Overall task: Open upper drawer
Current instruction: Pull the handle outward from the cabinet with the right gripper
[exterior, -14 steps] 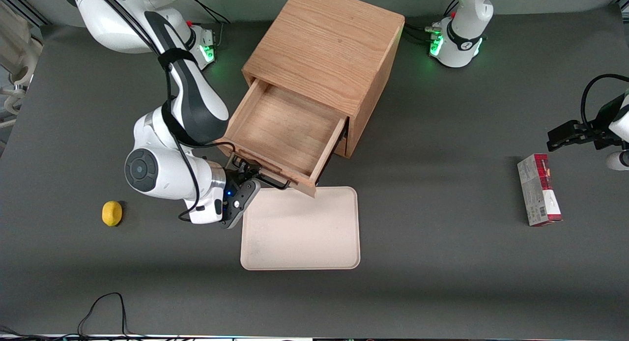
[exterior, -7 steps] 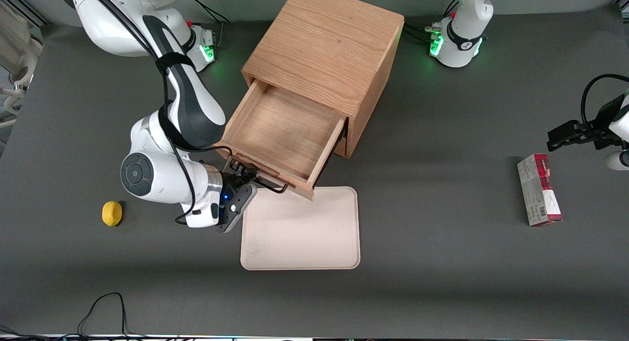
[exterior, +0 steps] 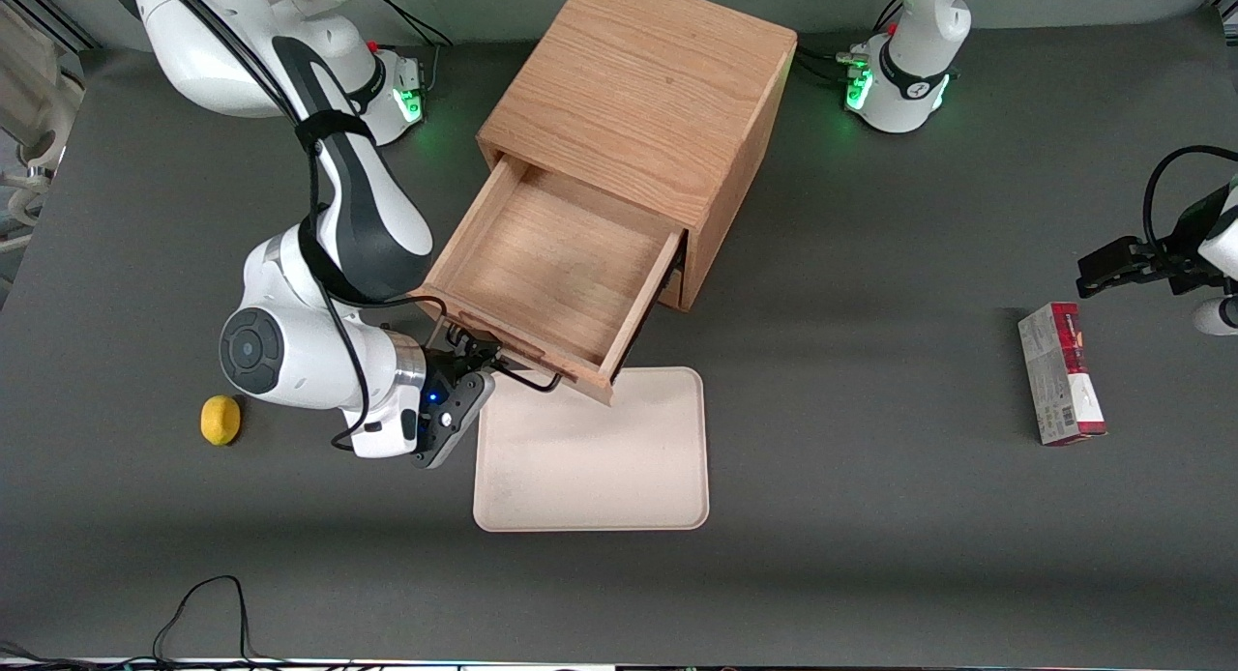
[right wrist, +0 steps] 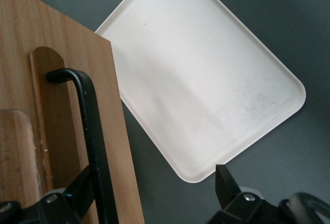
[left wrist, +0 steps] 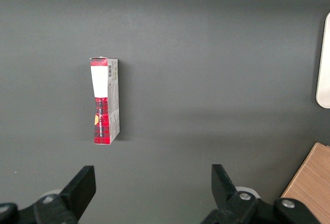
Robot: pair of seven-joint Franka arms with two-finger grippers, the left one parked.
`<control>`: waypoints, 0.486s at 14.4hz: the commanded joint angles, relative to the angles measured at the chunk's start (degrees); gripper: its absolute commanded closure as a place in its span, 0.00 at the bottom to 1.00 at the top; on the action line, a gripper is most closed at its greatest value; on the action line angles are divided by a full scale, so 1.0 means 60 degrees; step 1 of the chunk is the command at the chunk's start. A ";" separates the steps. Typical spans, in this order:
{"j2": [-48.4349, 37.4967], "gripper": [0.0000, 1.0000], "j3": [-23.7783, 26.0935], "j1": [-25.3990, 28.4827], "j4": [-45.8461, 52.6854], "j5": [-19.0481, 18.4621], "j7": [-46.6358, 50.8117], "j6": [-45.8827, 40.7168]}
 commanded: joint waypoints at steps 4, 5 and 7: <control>0.0284 0.00 0.0075 -0.0240 0.0584 -0.0102 -0.0247 -0.0061; 0.0299 0.00 0.0075 -0.0254 0.0657 -0.0102 -0.0247 -0.0061; 0.0401 0.00 0.0075 -0.0313 0.0862 -0.0102 -0.0233 -0.0061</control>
